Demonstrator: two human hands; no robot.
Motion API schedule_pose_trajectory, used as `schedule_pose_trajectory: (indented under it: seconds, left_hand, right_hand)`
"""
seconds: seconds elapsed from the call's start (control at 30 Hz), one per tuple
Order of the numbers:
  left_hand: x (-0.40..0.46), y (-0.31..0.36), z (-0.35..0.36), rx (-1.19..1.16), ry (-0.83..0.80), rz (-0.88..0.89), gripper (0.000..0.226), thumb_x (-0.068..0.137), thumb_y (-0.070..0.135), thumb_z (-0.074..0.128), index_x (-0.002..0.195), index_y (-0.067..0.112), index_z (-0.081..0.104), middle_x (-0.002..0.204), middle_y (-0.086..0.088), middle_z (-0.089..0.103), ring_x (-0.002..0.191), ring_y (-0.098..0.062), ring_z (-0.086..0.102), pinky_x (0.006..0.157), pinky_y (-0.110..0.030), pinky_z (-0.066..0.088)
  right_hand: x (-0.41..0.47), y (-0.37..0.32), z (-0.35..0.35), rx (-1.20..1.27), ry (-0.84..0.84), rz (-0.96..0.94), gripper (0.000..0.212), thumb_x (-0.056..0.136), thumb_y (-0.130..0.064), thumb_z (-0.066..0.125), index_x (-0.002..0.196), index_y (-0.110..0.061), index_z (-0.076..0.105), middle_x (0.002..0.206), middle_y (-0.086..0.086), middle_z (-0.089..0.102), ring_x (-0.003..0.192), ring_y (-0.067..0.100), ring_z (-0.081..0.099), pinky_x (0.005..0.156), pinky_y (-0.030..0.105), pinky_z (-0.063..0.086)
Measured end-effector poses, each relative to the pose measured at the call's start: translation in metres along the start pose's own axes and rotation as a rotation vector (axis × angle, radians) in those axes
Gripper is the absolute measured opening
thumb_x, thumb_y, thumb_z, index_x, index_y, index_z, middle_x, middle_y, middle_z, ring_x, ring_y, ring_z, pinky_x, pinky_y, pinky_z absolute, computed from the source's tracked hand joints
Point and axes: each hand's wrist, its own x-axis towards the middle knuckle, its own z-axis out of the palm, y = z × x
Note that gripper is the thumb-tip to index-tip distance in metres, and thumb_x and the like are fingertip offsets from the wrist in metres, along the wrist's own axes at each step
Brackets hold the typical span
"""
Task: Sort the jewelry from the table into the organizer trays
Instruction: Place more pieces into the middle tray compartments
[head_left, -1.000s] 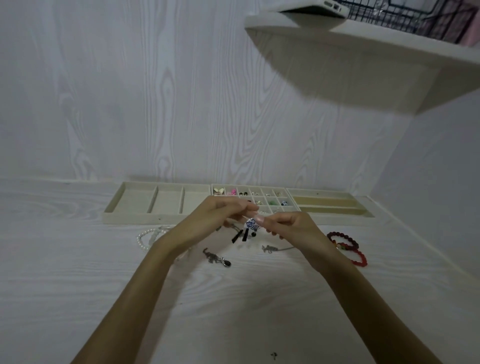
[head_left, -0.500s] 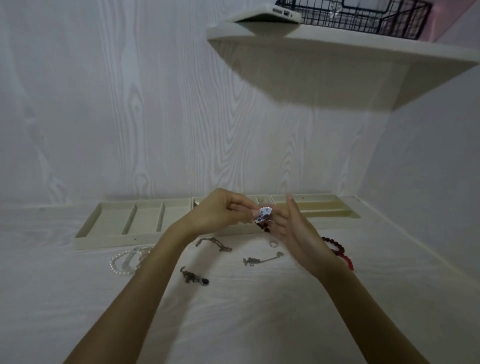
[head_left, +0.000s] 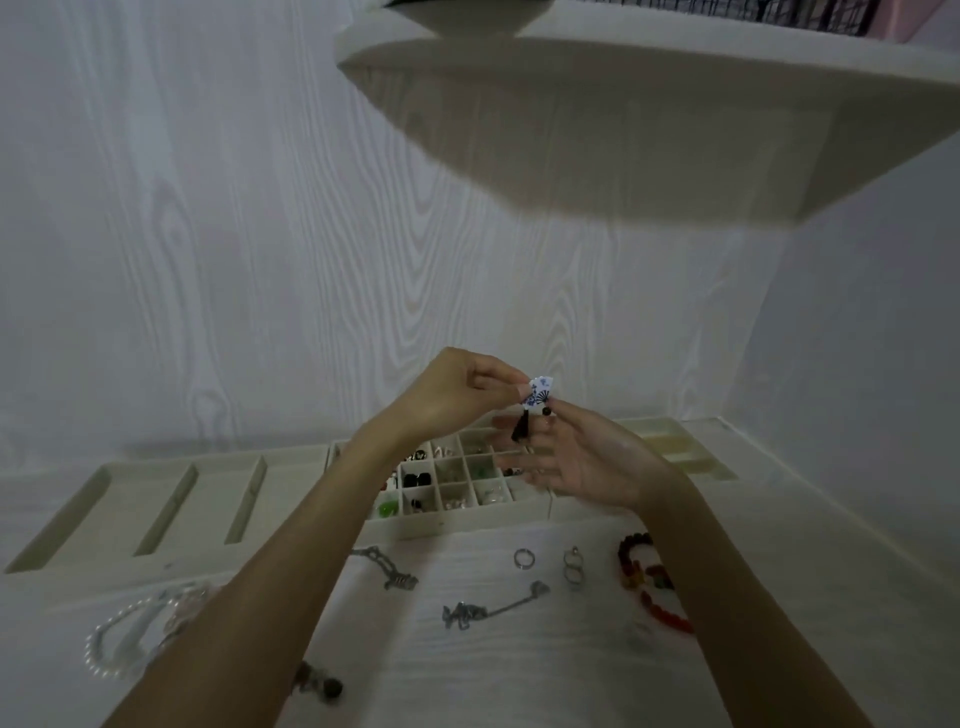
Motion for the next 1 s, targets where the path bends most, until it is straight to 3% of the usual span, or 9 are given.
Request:
schedule_pose_trajectory:
  seconds: [0.13, 0.23, 0.37, 0.6, 0.7, 0.77, 1.0]
  left_hand:
    - [0.02, -0.009, 0.008, 0.051, 0.008, 0.004, 0.014, 0.086, 0.017, 0.067, 0.097, 0.011, 0.073, 0.095, -0.006, 0.073, 0.084, -0.006, 0.067, 0.076, -0.005, 0.049]
    - [0.03, -0.024, 0.01, 0.074, 0.015, -0.017, 0.014, 0.086, 0.017, 0.068, 0.097, 0.011, 0.073, 0.097, -0.011, 0.073, 0.094, -0.016, 0.069, 0.092, -0.023, 0.051]
    - [0.037, -0.044, 0.012, 0.135, 0.032, -0.052, 0.011, 0.086, 0.02, 0.068, 0.094, 0.014, 0.074, 0.094, -0.013, 0.074, 0.095, -0.023, 0.069, 0.094, -0.035, 0.051]
    - [0.045, -0.07, 0.025, 0.271, 0.024, -0.147, 0.012, 0.087, 0.021, 0.067, 0.094, 0.015, 0.074, 0.092, -0.007, 0.074, 0.088, -0.018, 0.067, 0.088, -0.035, 0.053]
    - [0.047, -0.08, 0.028, 0.289, 0.019, -0.183, 0.011, 0.085, 0.021, 0.069, 0.093, 0.016, 0.074, 0.093, -0.005, 0.074, 0.091, -0.017, 0.067, 0.091, -0.038, 0.052]
    - [0.048, -0.084, 0.029, 0.293, 0.02, -0.204, 0.01, 0.085, 0.021, 0.069, 0.092, 0.016, 0.074, 0.095, -0.005, 0.073, 0.092, -0.017, 0.067, 0.092, -0.039, 0.052]
    - [0.046, -0.09, 0.027, 0.303, -0.031, -0.21, 0.005, 0.083, 0.02, 0.071, 0.087, 0.021, 0.074, 0.1, -0.006, 0.073, 0.095, -0.017, 0.067, 0.094, -0.039, 0.051]
  right_hand:
    - [0.009, 0.001, -0.016, 0.102, -0.048, -0.021, 0.043, 0.086, -0.037, 0.051, 0.114, -0.007, 0.063, 0.114, 0.014, 0.067, 0.095, 0.023, 0.068, 0.078, 0.028, 0.056]
    - [0.016, 0.007, -0.027, 0.189, -0.02, -0.036, 0.038, 0.085, -0.026, 0.054, 0.114, -0.002, 0.061, 0.109, 0.015, 0.068, 0.095, 0.022, 0.069, 0.087, 0.029, 0.055]
    - [0.022, 0.01, -0.039, 0.176, 0.103, -0.074, 0.032, 0.09, -0.013, 0.057, 0.117, 0.003, 0.06, 0.114, 0.017, 0.067, 0.098, 0.02, 0.068, 0.086, 0.024, 0.055]
    - [0.035, 0.017, -0.032, -0.131, 0.371, -0.19, 0.022, 0.085, 0.006, 0.061, 0.106, 0.012, 0.063, 0.108, 0.024, 0.067, 0.085, 0.024, 0.071, 0.07, 0.021, 0.058]
    - [0.043, 0.022, -0.029, -0.423, 0.541, -0.214, 0.021, 0.083, 0.007, 0.063, 0.104, 0.01, 0.066, 0.106, 0.028, 0.066, 0.095, 0.034, 0.067, 0.078, 0.028, 0.057]
    - [0.048, 0.024, -0.028, -0.593, 0.621, -0.225, 0.02, 0.08, 0.004, 0.067, 0.1, 0.004, 0.07, 0.1, 0.025, 0.069, 0.091, 0.032, 0.068, 0.082, 0.034, 0.057]
    - [0.05, 0.022, -0.028, -0.77, 0.639, -0.199, 0.017, 0.075, -0.001, 0.073, 0.092, -0.003, 0.075, 0.091, 0.017, 0.073, 0.086, 0.029, 0.07, 0.087, 0.041, 0.055]
